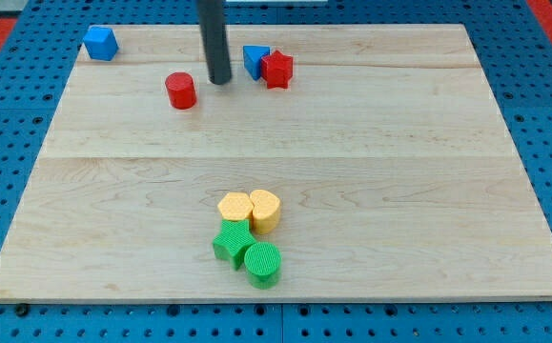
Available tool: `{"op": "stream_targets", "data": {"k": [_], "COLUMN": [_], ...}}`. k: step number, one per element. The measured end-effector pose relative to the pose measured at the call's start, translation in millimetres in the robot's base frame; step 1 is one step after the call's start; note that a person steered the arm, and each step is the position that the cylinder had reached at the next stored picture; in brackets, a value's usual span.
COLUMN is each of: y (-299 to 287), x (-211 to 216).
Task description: Push the red circle towards top left
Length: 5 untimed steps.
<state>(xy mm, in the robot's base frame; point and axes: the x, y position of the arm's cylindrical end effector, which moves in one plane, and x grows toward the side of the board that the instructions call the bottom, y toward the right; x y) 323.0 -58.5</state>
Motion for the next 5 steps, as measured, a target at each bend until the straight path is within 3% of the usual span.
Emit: {"op": "stream_targets", "data": {"k": [1,5], "y": [12,-141], "x": [34,-6]}}
